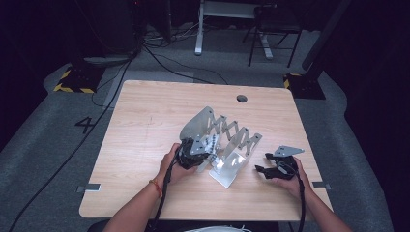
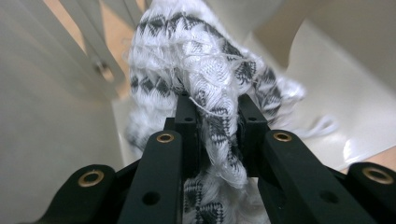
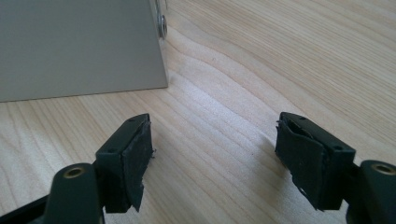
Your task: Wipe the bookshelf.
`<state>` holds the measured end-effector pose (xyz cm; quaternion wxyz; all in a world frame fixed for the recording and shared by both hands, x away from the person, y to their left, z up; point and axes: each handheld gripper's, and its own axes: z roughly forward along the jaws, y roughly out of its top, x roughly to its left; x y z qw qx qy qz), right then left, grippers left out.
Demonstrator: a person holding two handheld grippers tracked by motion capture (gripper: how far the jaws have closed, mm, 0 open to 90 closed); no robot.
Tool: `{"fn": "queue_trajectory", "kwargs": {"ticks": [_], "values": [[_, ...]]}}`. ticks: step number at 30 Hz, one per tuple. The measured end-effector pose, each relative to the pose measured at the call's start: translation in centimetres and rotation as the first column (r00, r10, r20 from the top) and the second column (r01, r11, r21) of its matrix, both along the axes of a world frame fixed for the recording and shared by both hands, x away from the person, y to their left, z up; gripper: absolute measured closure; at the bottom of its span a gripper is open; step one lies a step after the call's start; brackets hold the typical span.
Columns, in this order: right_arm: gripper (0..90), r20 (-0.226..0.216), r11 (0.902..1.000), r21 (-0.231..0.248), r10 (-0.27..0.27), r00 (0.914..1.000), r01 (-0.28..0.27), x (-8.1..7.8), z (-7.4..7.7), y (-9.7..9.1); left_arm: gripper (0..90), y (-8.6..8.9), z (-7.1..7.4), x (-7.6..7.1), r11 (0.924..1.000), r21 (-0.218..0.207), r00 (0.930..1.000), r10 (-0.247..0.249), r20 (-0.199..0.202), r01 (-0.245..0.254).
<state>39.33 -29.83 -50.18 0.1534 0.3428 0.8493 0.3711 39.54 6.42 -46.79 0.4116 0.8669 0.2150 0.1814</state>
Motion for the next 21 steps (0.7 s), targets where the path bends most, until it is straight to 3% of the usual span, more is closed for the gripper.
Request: {"fn": "queue_trajectory", "kwargs": {"ticks": [5,9,11,13,16,21], "values": [[27.4,0.000,1.0000,0.000,0.001,1.0000,-0.001,0.0,0.0,0.0,75.8,0.7,2.2,-0.7,0.9968,-0.079,0.9984,-0.012,0.054,0.016],[27.4,0.000,1.0000,0.000,0.001,1.0000,-0.001,0.0,0.0,0.0,75.7,1.3,4.5,-1.4,0.9823,-0.185,0.9955,-0.008,0.095,0.026],[27.4,0.000,1.0000,0.000,0.002,1.0000,-0.002,0.0,0.0,0.0,75.7,1.4,5.3,-1.7,0.9783,-0.205,0.9930,-0.004,0.118,0.028],[27.4,0.000,1.0000,0.001,0.002,1.0000,-0.002,0.0,0.0,0.0,75.8,1.5,5.8,-1.8,0.9758,-0.217,0.9910,0.001,0.134,0.028],[27.4,0.001,1.0000,0.000,0.002,1.0000,-0.002,0.0,0.0,0.0,75.8,1.6,5.4,-1.6,0.9766,-0.214,0.9936,0.006,0.113,0.018],[27.4,0.000,1.0000,0.000,0.001,1.0000,-0.001,0.0,0.0,0.0,75.8,1.0,3.6,-1.0,0.9887,-0.150,0.9965,0.000,0.084,0.013]]}}
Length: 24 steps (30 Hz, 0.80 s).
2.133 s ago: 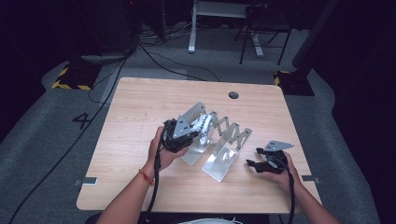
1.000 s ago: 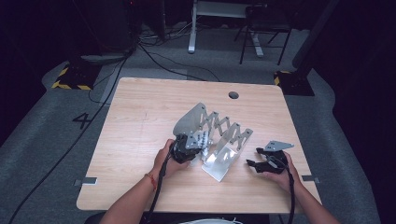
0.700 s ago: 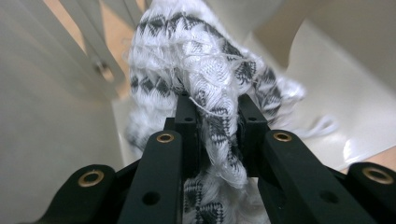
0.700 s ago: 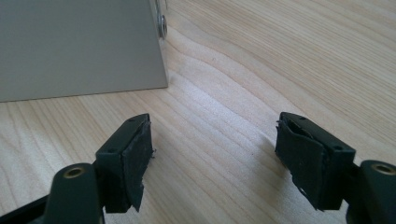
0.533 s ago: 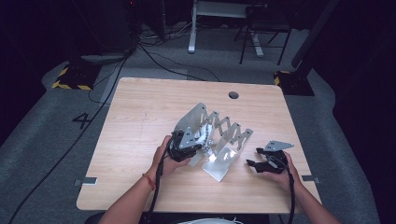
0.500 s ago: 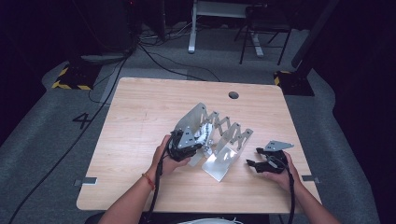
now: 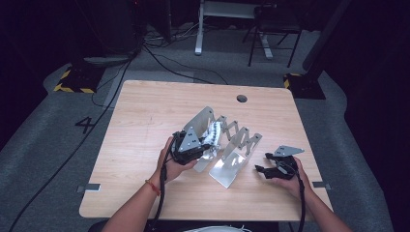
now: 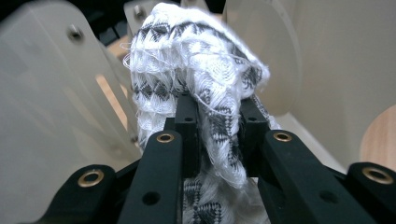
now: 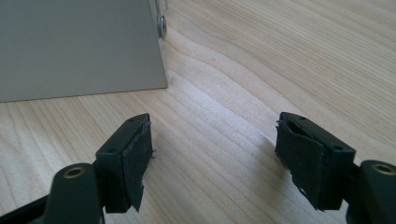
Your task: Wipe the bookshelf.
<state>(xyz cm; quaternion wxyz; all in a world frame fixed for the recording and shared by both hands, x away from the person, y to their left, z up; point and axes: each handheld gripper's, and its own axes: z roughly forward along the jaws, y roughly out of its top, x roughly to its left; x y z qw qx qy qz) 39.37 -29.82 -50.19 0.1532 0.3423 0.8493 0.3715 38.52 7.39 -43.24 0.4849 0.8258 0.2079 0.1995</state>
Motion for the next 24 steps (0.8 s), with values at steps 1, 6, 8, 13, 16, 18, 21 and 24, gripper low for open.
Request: {"fn": "queue_trajectory", "kwargs": {"ticks": [1,6,8,13,16,18,21,24], "values": [[27.4,0.000,1.0000,0.000,0.000,1.0000,0.000,0.0,0.0,0.0,75.8,-0.1,-0.5,0.2,0.9998,0.019,0.9999,0.002,-0.013,-0.002],[27.5,-0.001,1.0000,0.000,0.001,1.0000,-0.001,0.0,0.0,0.0,76.0,-1.0,-2.7,1.0,0.9912,0.132,0.9988,-0.005,-0.049,0.012],[27.5,-0.001,1.0000,-0.001,0.002,1.0000,-0.002,0.0,0.0,0.0,75.9,-1.5,-3.3,1.2,0.9864,0.164,0.9984,-0.002,-0.057,0.011],[27.4,0.000,1.0000,-0.001,0.002,1.0000,-0.002,0.0,0.0,0.0,75.9,-2.1,-4.8,1.8,0.9777,0.210,0.9970,0.006,-0.077,0.010],[27.5,0.000,1.0000,-0.001,0.002,1.0000,-0.002,0.0,0.0,0.0,76.0,-2.1,-5.6,2.2,0.9658,0.259,0.9962,0.022,-0.085,0.001],[27.4,-0.001,1.0000,-0.001,0.003,1.0000,-0.003,0.0,0.0,0.0,76.1,-1.8,-6.1,2.6,0.9646,0.264,0.9940,0.029,-0.105,0.000],[27.5,-0.001,1.0000,-0.002,0.002,1.0000,-0.002,0.0,0.0,0.0,76.2,-1.5,-6.2,2.6,0.9599,0.280,0.9909,0.028,-0.131,0.010],[27.5,-0.003,1.0000,-0.002,0.001,1.0000,-0.001,-0.1,0.0,-0.1,76.2,-1.3,-6.1,2.1,0.9500,0.311,0.9895,0.013,-0.144,0.032]]}}
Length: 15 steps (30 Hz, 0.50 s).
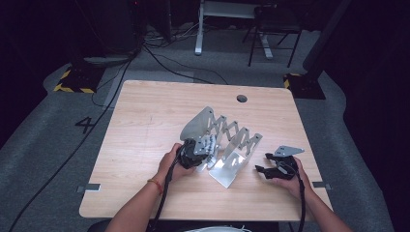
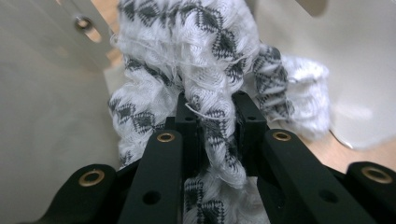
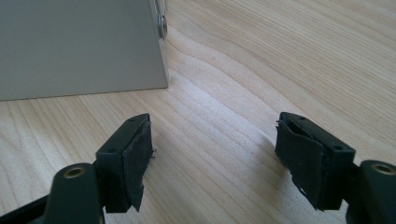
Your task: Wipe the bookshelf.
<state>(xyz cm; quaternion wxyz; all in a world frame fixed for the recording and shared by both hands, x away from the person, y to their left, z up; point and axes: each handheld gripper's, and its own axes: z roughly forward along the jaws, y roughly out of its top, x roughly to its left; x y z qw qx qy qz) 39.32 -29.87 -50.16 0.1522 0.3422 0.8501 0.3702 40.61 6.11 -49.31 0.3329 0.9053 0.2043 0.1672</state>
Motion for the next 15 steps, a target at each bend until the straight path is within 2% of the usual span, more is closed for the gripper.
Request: {"fn": "queue_trajectory", "kwargs": {"ticks": [1,6,10,12,14,15], "values": [[27.5,0.001,1.0000,-0.002,0.000,1.0000,0.000,0.0,0.0,0.0,76.2,0.2,0.0,-0.3,0.9999,0.014,1.0000,-0.008,-0.003,0.008],[27.8,-0.002,1.0000,-0.004,0.000,1.0000,0.000,0.0,0.0,0.0,76.3,1.4,0.2,-1.3,0.9998,-0.007,0.9976,-0.020,-0.066,0.019],[33.9,-0.001,0.9996,-0.027,-0.011,0.9999,0.011,-0.1,0.4,-0.2,76.3,2.4,0.2,-2.3,0.9995,-0.008,0.9966,-0.031,-0.077,0.030],[37.3,0.011,1.0000,0.004,0.000,0.9999,0.000,-0.3,1.4,-0.4,76.2,2.9,0.3,-2.7,0.9994,-0.002,0.9963,-0.033,-0.080,0.033],[40.5,0.043,0.9993,0.038,0.000,0.9991,-0.002,-0.7,2.9,-0.7,76.2,3.2,0.3,-2.8,0.9998,0.001,0.9978,-0.018,-0.064,0.018],[42.8,0.064,0.9974,0.070,0.011,0.9979,-0.016,-0.9,4.1,-0.8,76.2,3.3,0.3,-2.8,1.0000,-0.001,0.9981,-0.009,-0.061,0.009]]}}
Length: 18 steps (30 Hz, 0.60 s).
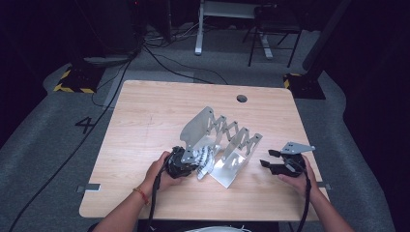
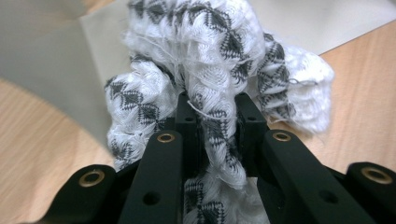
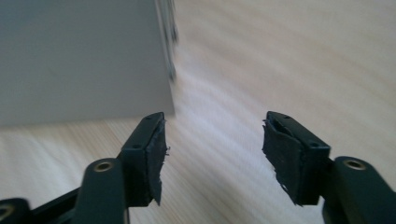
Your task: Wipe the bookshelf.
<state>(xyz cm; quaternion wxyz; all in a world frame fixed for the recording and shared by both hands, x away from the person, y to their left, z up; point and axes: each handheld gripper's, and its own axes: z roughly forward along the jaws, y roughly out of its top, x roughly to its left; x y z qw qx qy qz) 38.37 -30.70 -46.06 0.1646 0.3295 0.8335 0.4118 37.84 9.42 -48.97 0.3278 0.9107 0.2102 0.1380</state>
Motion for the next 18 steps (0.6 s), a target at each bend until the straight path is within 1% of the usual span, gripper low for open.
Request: {"fn": "queue_trajectory", "kwargs": {"ticks": [1,3,6,8,9,10,12,14,16,17,18], "values": [[44.7,0.017,0.9999,0.012,0.005,0.9998,-0.006,-0.2,0.8,-0.1,76.2,0.0,0.1,0.1,0.9999,-0.011,1.0000,0.008,0.001,-0.008],[48.6,0.057,0.9992,0.035,0.018,0.9982,-0.020,-0.5,2.8,0.0,76.2,-0.2,0.2,0.3,0.9998,-0.007,0.9994,0.019,0.028,-0.019],[52.2,0.118,0.9967,0.069,0.035,0.9924,-0.044,-1.0,5.7,0.2,76.2,-0.4,0.6,0.5,0.9985,-0.038,0.9985,0.042,0.034,-0.041],[52.3,0.155,0.9964,0.066,0.042,0.9871,-0.053,-1.2,7.4,0.7,76.2,-0.7,0.7,0.7,0.9983,-0.037,0.9980,0.047,0.043,-0.046],[52.9,0.178,0.9968,0.061,0.040,0.9832,-0.051,-1.2,8.2,0.9,76.2,-0.8,0.7,0.8,0.9982,-0.037,0.9980,0.049,0.041,-0.048],[53.7,0.193,0.9961,0.066,0.045,0.9803,-0.058,-1.2,8.9,1.1,76.2,-0.9,0.6,0.9,0.9981,-0.038,0.9981,0.049,0.038,-0.048],[53.7,0.214,0.9951,0.073,0.050,0.9755,-0.067,-1.2,10.1,1.5,76.2,-1.1,0.6,1.0,0.9986,-0.028,0.9982,0.046,0.039,-0.045],[54.2,0.225,0.9952,0.069,0.052,0.9729,-0.069,-1.1,10.8,1.8,76.2,-1.1,0.5,1.1,0.9984,-0.032,0.9983,0.047,0.035,-0.046],[54.6,0.229,0.9951,0.068,0.055,0.9718,-0.072,-0.9,11.4,2.2,76.2,-1.1,0.4,1.2,0.9983,-0.035,0.9982,0.048,0.037,-0.047],[54.9,0.229,0.9957,0.059,0.056,0.9717,-0.072,-0.8,11.5,2.4,76.2,-1.1,0.4,1.2,0.9983,-0.033,0.9981,0.049,0.038,-0.048],[54.9,0.220,0.9961,0.056,0.055,0.9740,-0.069,-0.6,11.6,2.6,76.2,-1.1,0.3,1.3,0.9982,-0.035,0.9981,0.050,0.035,-0.049]]}}
